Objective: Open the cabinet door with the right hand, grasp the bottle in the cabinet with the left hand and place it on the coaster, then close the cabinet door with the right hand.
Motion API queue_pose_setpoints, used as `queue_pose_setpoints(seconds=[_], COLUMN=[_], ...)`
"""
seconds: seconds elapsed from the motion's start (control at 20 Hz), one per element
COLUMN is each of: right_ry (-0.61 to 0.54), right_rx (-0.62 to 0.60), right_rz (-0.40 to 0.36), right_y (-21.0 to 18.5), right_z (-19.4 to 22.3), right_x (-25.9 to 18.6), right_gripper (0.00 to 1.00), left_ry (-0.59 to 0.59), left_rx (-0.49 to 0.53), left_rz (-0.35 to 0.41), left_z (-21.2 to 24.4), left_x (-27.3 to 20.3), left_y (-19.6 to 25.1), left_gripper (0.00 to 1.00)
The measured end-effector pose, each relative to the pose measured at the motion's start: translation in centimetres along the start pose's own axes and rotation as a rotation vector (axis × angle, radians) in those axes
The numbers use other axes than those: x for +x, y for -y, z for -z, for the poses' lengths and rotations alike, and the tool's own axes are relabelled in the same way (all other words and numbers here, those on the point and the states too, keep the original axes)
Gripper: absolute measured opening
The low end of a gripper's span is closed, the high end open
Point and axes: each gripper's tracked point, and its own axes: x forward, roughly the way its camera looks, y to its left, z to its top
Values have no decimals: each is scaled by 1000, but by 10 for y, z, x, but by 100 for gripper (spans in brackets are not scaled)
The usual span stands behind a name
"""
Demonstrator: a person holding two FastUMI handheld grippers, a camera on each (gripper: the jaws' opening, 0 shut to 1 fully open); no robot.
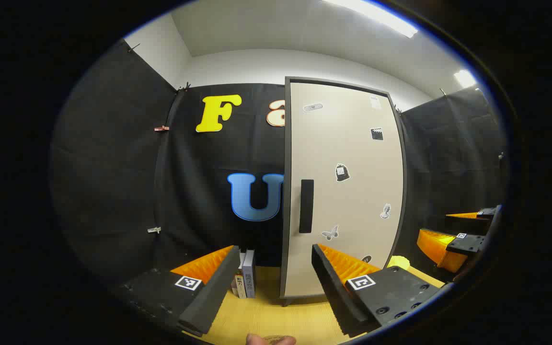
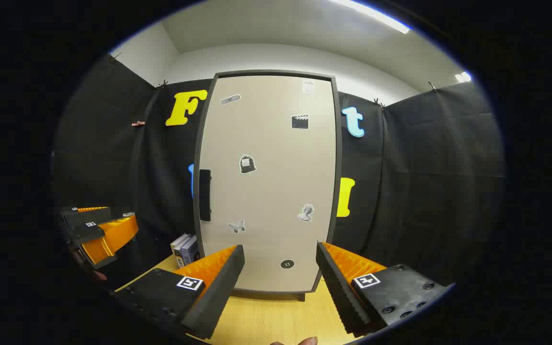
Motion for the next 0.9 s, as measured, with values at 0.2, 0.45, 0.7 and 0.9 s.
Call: queue_pose_setpoints(seconds=[0.2, 0.45, 0.7, 0.9], right_ry=[1, -1, -1, -7], right_rx=[4, 0, -4, -1], right_rz=[3, 3, 6, 6], right_y=[1, 2, 3, 3], right_z=[0, 0, 1, 3], right_x=[0, 1, 3, 4], right_gripper=[98, 98, 98, 98], left_ry=[6, 7, 10, 11], left_rx=[-3, 0, 1, 8], left_rz=[0, 1, 2, 4], left_z=[-2, -3, -3, -3], left_x=[1, 4, 7, 9], left_y=[0, 2, 2, 2], left_gripper=[95, 95, 95, 94])
